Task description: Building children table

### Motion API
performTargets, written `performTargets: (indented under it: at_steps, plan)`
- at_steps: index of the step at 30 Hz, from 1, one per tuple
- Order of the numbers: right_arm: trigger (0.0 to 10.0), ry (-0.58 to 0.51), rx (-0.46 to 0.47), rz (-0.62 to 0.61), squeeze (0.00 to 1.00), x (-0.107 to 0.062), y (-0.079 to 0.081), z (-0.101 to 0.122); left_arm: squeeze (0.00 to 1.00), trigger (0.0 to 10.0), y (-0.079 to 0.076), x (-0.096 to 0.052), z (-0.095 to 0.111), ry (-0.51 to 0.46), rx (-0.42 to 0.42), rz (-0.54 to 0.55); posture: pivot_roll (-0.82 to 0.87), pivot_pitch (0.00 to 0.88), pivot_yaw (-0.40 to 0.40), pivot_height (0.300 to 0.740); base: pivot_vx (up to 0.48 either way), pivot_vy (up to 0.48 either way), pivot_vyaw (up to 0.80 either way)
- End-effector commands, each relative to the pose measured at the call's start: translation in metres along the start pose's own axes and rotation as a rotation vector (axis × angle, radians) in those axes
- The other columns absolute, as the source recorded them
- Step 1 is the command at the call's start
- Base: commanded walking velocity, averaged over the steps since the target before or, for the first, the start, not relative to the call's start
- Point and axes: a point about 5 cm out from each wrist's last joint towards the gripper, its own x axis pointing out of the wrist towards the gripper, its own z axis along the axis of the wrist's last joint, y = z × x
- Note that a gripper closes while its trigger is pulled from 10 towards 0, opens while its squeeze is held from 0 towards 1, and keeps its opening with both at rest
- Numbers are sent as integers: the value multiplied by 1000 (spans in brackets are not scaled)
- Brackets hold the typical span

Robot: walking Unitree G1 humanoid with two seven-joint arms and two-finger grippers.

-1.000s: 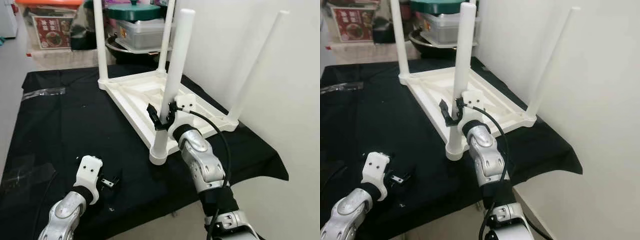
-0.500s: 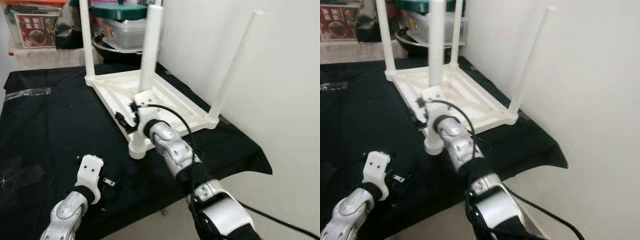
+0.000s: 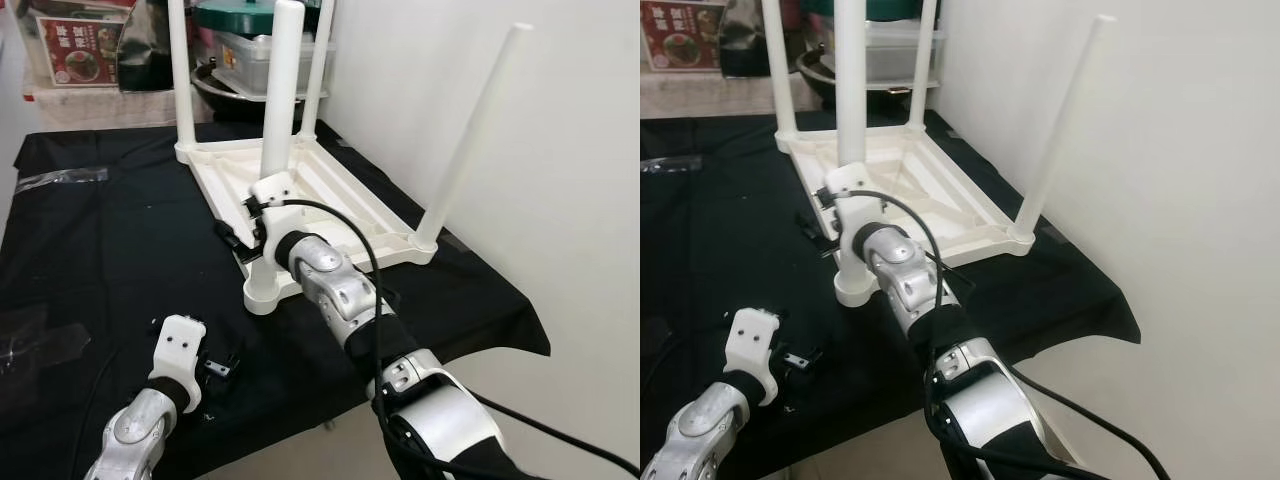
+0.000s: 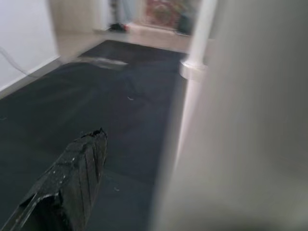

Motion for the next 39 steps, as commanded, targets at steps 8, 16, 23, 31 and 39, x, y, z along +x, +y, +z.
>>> performTargets:
  at_steps: [8, 16, 23, 31, 39]
  plan:
    - [10000, 223, 215, -363, 0, -48, -66, -56, 0, 10000, -6, -1, -4, 4, 7, -13, 142, 0, -96, 740, 0, 0, 0]
    - [10000, 135, 188, -204, 0, -70, -56, -42, 0, 10000, -1, -2, -1, -10, 14, 27, 129, 0, -79, 740, 0, 0, 0]
    - [10000, 32, 193, 25, 0, -87, -37, -30, 0, 10000, 1, -2, 0, -14, 17, 48, 120, 0, -72, 740, 0, 0, 0]
    - [10000, 66, 131, 82, 0, -113, -49, -42, 0, 10000, -2, -3, 0, -20, 10, 63, 111, 0, -67, 740, 0, 0, 0]
    - [10000, -6, 90, 32, 0, -123, -57, -37, 0, 10000, 1, -4, 10, -59, 32, 134, 117, 0, -65, 740, 0, 0, 0]
